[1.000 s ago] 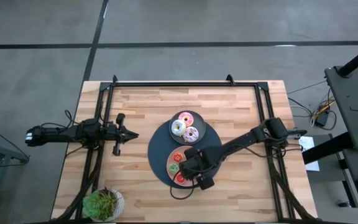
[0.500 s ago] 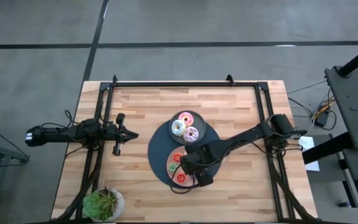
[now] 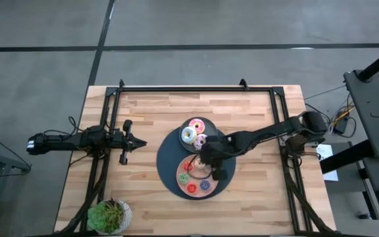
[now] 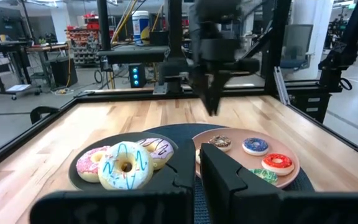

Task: Pick & Place donuts
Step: Return to Home Position

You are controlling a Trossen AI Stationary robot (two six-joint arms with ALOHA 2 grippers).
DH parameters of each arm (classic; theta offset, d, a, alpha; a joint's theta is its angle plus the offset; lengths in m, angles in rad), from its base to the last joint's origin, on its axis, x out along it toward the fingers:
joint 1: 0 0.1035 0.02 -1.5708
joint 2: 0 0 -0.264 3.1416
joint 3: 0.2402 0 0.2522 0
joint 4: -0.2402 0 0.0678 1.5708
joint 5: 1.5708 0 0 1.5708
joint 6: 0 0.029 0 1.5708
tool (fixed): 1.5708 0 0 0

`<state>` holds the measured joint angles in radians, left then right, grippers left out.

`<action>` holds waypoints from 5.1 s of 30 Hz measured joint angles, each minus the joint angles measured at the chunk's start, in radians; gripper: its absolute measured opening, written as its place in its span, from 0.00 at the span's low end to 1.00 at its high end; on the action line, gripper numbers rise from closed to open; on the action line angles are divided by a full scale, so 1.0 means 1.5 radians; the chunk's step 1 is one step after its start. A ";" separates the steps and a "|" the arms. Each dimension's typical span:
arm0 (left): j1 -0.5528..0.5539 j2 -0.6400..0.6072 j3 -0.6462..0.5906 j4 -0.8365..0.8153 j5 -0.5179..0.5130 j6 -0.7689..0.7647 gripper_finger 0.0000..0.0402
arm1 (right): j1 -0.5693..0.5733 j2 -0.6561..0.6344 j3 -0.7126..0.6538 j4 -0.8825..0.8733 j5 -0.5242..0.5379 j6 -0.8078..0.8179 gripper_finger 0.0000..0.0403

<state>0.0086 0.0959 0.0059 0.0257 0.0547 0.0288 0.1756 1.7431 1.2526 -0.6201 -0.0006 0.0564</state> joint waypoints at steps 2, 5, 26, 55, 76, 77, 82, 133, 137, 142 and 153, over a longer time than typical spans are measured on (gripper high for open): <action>0.000 0.000 0.000 0.000 0.000 0.000 0.00 | -0.016 -0.032 -0.041 0.034 0.000 0.007 0.03; 0.000 0.000 0.000 0.000 0.000 0.000 0.00 | -0.040 -0.082 -0.104 0.066 0.000 0.023 0.02; 0.000 0.000 0.000 0.000 0.000 0.000 0.00 | -0.166 -0.328 -0.368 0.092 0.000 0.063 0.02; 0.000 0.000 0.000 0.000 0.000 0.000 0.00 | -0.160 -0.665 -0.579 0.345 0.006 0.065 0.02; 0.000 0.000 0.000 0.000 0.000 0.000 0.00 | -0.097 -0.849 -0.698 0.498 0.038 0.031 0.02; 0.000 0.000 0.000 0.000 0.000 0.000 0.00 | -0.097 -0.858 -0.704 0.498 0.038 0.031 0.02; 0.000 0.000 0.000 0.000 0.000 0.000 0.00 | -0.097 -0.900 -0.729 0.498 0.037 0.051 0.02; 0.000 0.000 0.000 0.000 0.000 0.000 0.00 | -0.097 -1.121 -0.829 0.488 0.036 0.043 0.02; 0.000 0.000 0.000 0.000 0.000 0.000 0.00 | -0.097 -1.127 -0.829 0.484 0.036 0.045 0.02; 0.000 0.000 0.000 0.000 0.000 0.000 0.00 | -0.097 -1.132 -0.829 0.481 0.036 0.045 0.02; 0.000 0.000 0.000 0.000 0.000 0.000 0.00 | -0.097 -1.150 -0.829 0.439 0.036 0.042 0.02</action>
<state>0.0088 0.0961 0.0060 0.0257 0.0544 0.0289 0.0300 0.0185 0.0090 0.0391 0.0540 0.1192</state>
